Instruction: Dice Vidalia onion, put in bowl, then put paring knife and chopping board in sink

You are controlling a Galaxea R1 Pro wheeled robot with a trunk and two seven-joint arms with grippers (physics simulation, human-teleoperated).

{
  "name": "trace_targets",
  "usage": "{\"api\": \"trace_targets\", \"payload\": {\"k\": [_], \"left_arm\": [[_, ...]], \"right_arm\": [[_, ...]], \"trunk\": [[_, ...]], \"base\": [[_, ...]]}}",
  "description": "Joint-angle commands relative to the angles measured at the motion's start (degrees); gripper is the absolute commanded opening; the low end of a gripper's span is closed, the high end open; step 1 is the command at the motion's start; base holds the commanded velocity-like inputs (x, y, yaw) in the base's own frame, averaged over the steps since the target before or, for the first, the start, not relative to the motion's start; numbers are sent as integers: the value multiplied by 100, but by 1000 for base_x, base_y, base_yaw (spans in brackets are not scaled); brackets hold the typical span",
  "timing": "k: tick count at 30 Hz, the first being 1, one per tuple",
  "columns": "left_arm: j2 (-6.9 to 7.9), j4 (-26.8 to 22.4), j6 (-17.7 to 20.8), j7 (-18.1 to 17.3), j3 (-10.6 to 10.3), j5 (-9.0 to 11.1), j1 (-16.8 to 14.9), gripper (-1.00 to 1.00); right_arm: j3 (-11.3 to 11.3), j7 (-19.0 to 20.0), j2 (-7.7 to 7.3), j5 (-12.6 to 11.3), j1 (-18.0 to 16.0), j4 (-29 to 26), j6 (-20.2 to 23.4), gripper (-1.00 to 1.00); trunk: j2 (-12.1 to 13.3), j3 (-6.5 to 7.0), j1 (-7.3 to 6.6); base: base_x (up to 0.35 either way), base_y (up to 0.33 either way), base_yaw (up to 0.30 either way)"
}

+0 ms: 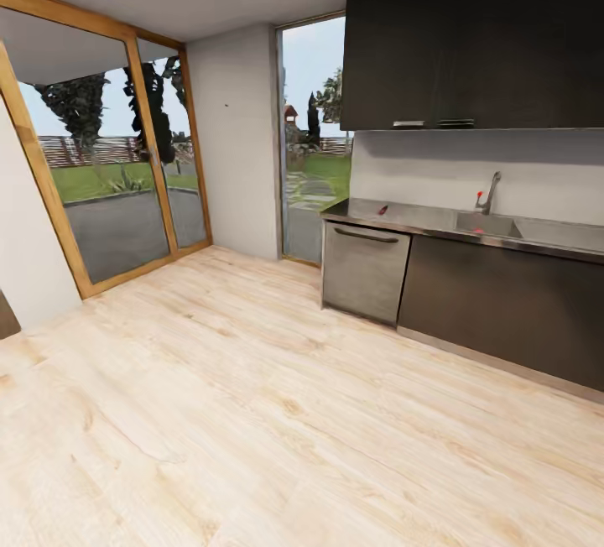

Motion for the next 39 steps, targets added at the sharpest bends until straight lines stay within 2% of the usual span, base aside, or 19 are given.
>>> {"api": "trace_targets", "payload": {"k": [1, 4, 9, 24, 34, 39], "left_arm": [[-16, -33, -33, -18, 33, 26, 33, 100], [-17, -53, -44, -18, 36, 26, 130, 100], [-18, -60, -46, -18, 35, 26, 207, 100], [-18, -71, -52, -18, 35, 20, 210, 100], [-17, -344, -53, -18, 38, 26, 210, 100], [-18, -413, -52, -18, 37, 26, 210, 100]], "right_arm": [[18, -18, 33, 17, -9, -33, -30, 100], [18, -18, 130, 15, -9, -117, -23, 100], [18, -18, 194, 16, -9, -175, -100, 100], [18, -18, 202, 12, -9, -193, -123, 100], [18, -13, 194, 13, -9, -376, -123, 100], [18, 10, 193, 9, -9, -408, -123, 100]], "trunk": [[-2, -3, 0], [-2, -3, 0], [-2, -3, 0], [-2, -3, 0], [-2, -3, 0], [-2, -3, 0]], "base": [[0, 0, 0], [0, 0, 0], [0, 0, 0], [0, 0, 0], [0, 0, -9], [0, 0, -180]]}}
